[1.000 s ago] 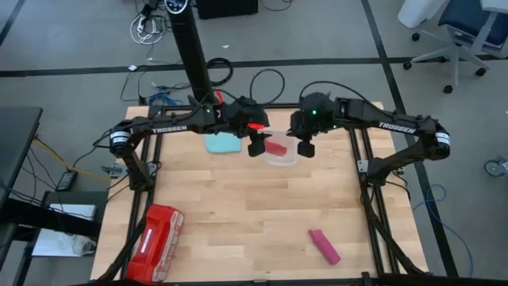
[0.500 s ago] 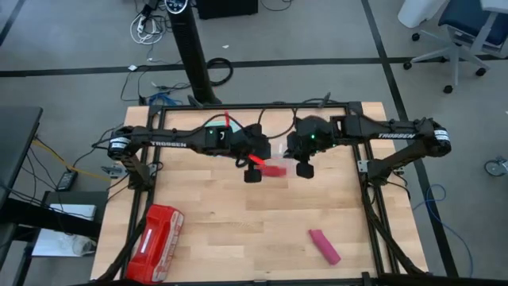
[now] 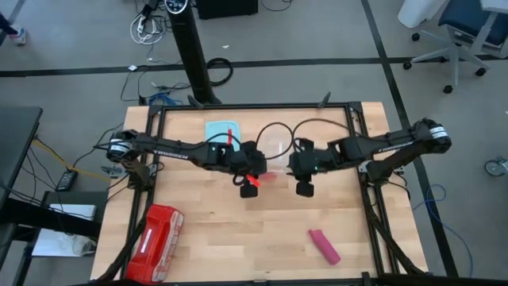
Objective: Roll bandage
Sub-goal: Open the transparent zip bag
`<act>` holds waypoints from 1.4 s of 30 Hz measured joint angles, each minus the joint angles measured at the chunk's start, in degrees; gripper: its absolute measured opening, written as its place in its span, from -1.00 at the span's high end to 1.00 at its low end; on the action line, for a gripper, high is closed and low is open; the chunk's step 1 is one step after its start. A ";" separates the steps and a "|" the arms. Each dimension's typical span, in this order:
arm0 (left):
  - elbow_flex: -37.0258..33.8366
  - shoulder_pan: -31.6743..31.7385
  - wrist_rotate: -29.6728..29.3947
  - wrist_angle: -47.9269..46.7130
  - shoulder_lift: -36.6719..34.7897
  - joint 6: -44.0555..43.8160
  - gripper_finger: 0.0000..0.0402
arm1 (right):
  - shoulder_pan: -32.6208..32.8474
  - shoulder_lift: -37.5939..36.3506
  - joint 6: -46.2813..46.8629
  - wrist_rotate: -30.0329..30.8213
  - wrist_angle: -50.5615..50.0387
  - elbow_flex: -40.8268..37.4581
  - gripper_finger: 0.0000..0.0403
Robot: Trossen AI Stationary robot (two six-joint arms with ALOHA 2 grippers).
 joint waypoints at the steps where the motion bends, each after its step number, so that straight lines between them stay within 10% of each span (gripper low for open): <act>1: -0.04 -0.40 0.00 -0.20 0.00 -0.30 1.00 | 0.80 -0.11 0.50 0.41 1.28 -1.29 0.45; 16: -0.04 -4.05 -2.02 2.28 0.00 -0.47 1.00 | 2.46 -0.54 0.32 -0.61 30.04 -18.31 0.46; 28: -0.04 -4.01 -2.02 1.37 0.00 -0.28 1.00 | 3.38 -0.88 -3.17 1.28 35.46 -21.87 0.97; 42: -0.04 -3.96 -1.77 1.85 0.45 -0.43 0.78 | 3.13 -1.30 -5.37 0.57 35.82 -22.47 0.99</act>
